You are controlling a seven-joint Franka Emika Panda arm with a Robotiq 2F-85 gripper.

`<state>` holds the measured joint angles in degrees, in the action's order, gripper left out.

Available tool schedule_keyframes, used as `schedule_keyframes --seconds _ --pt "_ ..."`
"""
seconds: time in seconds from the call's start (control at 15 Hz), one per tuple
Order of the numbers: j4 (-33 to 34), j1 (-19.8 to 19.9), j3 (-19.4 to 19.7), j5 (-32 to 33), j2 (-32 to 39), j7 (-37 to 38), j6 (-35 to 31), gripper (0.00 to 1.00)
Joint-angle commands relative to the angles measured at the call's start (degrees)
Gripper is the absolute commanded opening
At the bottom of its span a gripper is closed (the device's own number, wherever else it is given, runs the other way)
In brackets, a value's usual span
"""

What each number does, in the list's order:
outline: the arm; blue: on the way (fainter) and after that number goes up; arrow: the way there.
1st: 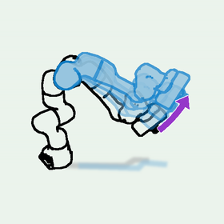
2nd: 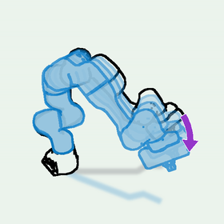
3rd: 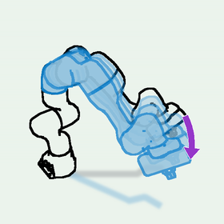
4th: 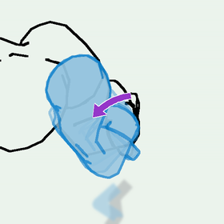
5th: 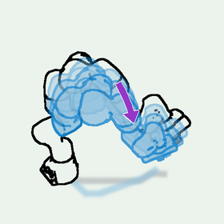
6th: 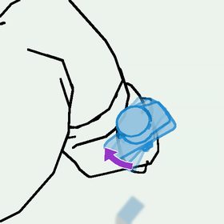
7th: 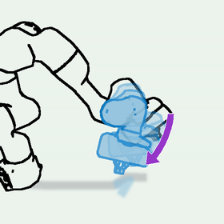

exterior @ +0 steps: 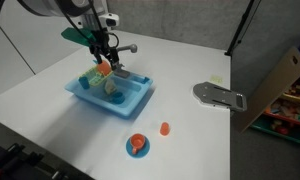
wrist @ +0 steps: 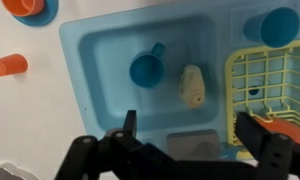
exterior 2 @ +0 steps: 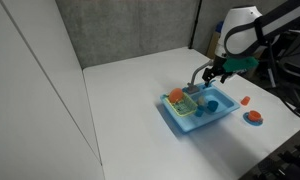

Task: Shift the small, bottle to the yellow part of the toy sink

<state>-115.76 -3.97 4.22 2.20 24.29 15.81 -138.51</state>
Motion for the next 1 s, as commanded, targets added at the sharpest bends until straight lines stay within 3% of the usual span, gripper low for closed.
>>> schedule_keyframes --seconds 0.0,0.93 --pt "-0.4 -0.8 0.3 1.3 1.5 1.3 -3.1 1.00" --pt "2.3 -2.0 1.8 1.5 10.1 2.1 -3.9 1.00"
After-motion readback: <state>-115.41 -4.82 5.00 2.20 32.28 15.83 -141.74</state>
